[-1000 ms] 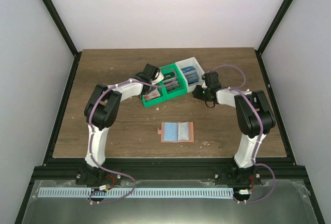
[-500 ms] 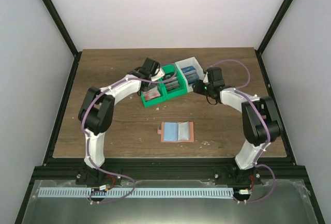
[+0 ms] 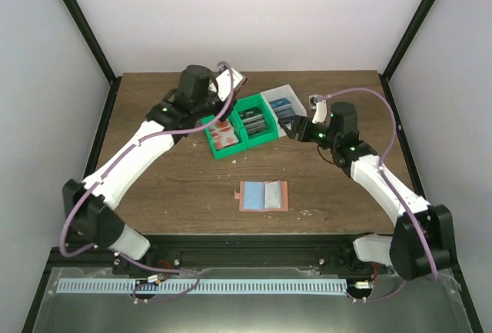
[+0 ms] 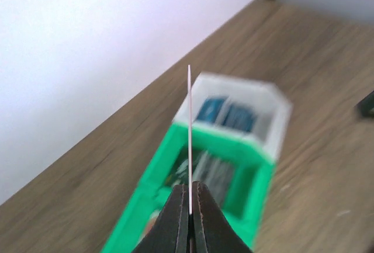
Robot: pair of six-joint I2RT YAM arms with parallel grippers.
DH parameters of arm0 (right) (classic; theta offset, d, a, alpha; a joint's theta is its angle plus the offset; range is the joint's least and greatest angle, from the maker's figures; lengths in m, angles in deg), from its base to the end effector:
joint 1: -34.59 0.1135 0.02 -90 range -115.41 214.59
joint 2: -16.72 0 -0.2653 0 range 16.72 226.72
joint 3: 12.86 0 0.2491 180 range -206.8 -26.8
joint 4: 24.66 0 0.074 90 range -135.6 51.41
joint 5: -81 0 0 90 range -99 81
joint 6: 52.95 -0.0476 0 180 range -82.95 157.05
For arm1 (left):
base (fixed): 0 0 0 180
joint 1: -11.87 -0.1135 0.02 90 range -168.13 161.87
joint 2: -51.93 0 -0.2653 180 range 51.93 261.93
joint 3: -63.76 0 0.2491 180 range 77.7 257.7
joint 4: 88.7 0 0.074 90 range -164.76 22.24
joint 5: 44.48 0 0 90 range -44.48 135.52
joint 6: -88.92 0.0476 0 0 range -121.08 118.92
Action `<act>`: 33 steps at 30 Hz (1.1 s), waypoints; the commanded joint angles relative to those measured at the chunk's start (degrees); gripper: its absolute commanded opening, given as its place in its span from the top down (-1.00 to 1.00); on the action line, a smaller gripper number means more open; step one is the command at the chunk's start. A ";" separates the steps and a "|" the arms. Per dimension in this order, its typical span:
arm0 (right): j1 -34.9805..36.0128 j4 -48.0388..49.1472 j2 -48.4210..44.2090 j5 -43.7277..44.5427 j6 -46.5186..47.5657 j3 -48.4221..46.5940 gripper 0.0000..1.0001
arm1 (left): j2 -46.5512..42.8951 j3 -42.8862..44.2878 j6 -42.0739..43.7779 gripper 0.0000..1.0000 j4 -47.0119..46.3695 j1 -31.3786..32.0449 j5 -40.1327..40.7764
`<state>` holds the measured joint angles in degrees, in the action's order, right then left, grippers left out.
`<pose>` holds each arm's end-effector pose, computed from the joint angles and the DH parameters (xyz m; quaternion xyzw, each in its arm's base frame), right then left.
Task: Put the credit cards into the card holder
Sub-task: Pick up the credit card from the storage box.
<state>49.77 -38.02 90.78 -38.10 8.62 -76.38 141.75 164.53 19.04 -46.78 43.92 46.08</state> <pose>0.2813 0.1003 0.2762 -0.0425 0.8217 0.3916 0.4119 0.3122 -0.1949 0.3635 0.3805 0.7826 -0.0470 0.4904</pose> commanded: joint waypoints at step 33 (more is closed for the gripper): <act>3.53 29.50 -17.50 -32.10 -29.60 13.15 0.85 | -12.37 -37.55 -85.63 1.00 -69.31 8.99 -46.42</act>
<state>52.74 -11.96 73.73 -69.29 -17.01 -65.21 130.87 127.06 -67.07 -115.01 52.73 -0.19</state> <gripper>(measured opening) 0.168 0.024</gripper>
